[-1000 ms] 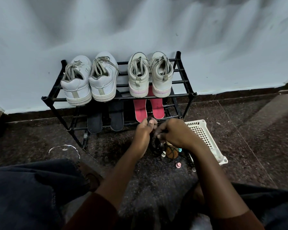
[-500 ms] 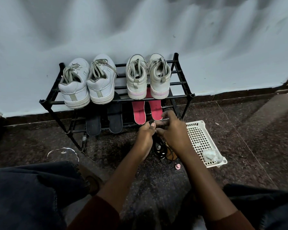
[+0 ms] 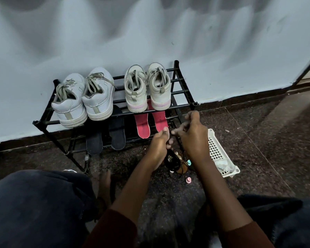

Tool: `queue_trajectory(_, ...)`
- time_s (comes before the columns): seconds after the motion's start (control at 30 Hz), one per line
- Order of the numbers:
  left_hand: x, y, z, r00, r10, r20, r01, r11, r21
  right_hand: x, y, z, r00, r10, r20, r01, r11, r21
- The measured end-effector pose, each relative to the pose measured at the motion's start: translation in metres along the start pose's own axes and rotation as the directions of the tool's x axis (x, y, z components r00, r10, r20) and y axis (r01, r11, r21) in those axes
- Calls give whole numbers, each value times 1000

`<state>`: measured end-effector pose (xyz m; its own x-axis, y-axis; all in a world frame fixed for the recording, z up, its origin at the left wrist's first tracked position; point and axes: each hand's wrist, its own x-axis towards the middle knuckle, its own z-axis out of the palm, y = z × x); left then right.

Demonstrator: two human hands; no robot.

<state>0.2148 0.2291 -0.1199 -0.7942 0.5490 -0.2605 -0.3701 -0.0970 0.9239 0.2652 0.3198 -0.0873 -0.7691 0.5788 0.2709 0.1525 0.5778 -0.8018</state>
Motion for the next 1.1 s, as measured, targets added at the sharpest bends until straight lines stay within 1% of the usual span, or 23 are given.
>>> queue_trajectory(0.03,0,1,3,1000,-19,19,21,995,-101,2,4,-2,998,64,-1,-64,997,45)
queue_trajectory(0.07,0,3,7,999,-28,38,35,979,-201,2,7,-3,988,148,31,-151,977,151)
queue_trajectory(0.1,1,4,10,999,-26,40,36,959,-282,2,13,-1,969,230,94,-247,930,271)
queue_trajectory(0.13,2,3,14,999,-26,30,35,940,-339,2,21,1,943,285,172,-328,880,343)
queue_trajectory(0.17,5,2,18,999,-31,5,31,928,-371,0,27,2,921,295,255,-371,864,341)
queue_trajectory(0.23,12,1,27,997,-73,-41,47,899,-436,-4,38,2,874,253,416,-404,853,331)
queue_trajectory(0.3,19,-3,35,989,-136,-51,92,858,-506,-8,44,0,832,232,503,-431,842,325)
queue_trajectory(0.37,26,-9,40,982,-188,-25,147,838,-526,-10,53,-3,794,211,570,-452,832,322)
queue_trajectory(0.43,38,-20,42,973,-228,-21,191,861,-472,-12,66,-5,759,230,609,-496,810,313)
queue_trajectory(0.5,54,-29,46,959,-283,-7,256,877,-407,-10,81,-7,748,311,586,-533,808,251)
queue_trajectory(0.57,76,-39,54,935,-355,12,334,867,-369,-5,102,-4,774,363,520,-503,850,156)
queue_trajectory(0.63,106,-52,68,905,-424,20,406,852,-332,-1,126,-1,816,397,420,-452,891,36)
queue_trajectory(0.73,149,-82,96,862,-507,14,492,829,-265,2,162,-3,872,423,246,-428,903,-38)
queue_trajectory(0.77,164,-95,104,852,-524,10,508,822,-255,4,178,-3,880,432,195,-425,902,-80)
queue_trajectory(0.83,193,-122,120,841,-542,-7,527,820,-222,12,213,-2,886,443,140,-413,889,-199)
queue_trajectory(0.9,220,-149,132,821,-570,-32,557,812,-177,24,248,-1,881,456,125,-398,858,-323)
queue_trajectory(0.97,244,-171,140,787,-617,-13,611,781,-125,39,281,2,866,487,112,-399,808,-434)
queue_trajectory(1.0,256,-180,141,772,-636,-5,635,772,-16,47,299,5,856,505,109,-399,781,-480)
queue_trajectory(1.03,269,-190,140,769,-639,-7,632,759,160,55,314,9,849,516,110,-394,758,-520)
queue_trajectory(1.07,281,-198,140,766,-642,9,605,726,328,61,328,14,846,522,113,-381,738,-557)
queue_trajectory(1.1,293,-206,140,784,-621,10,553,705,445,67,339,19,843,526,113,-368,717,-592)
